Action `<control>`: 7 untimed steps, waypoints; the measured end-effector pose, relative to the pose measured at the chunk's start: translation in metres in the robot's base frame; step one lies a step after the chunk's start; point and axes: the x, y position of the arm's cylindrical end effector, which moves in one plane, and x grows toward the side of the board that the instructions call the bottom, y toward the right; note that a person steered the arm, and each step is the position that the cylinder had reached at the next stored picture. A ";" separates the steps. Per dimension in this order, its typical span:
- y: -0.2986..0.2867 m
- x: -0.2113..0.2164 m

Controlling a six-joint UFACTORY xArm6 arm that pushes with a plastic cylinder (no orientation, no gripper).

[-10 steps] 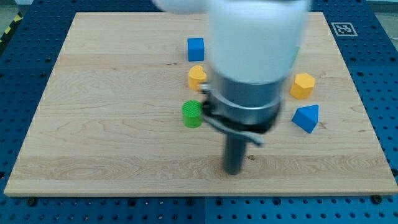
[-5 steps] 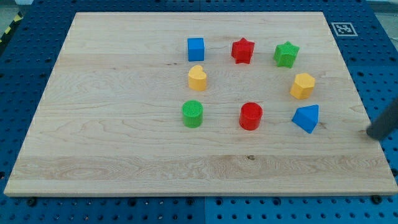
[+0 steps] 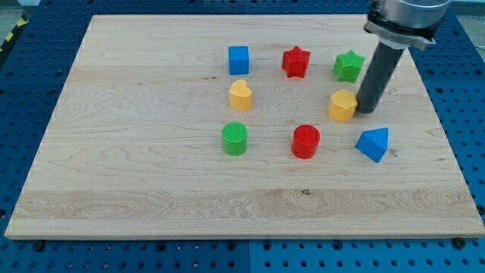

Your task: Move the yellow blocks towards the center left of the board

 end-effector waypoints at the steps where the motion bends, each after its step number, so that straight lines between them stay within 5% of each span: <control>1: -0.015 0.000; 4: -0.017 0.007; 7: -0.082 0.009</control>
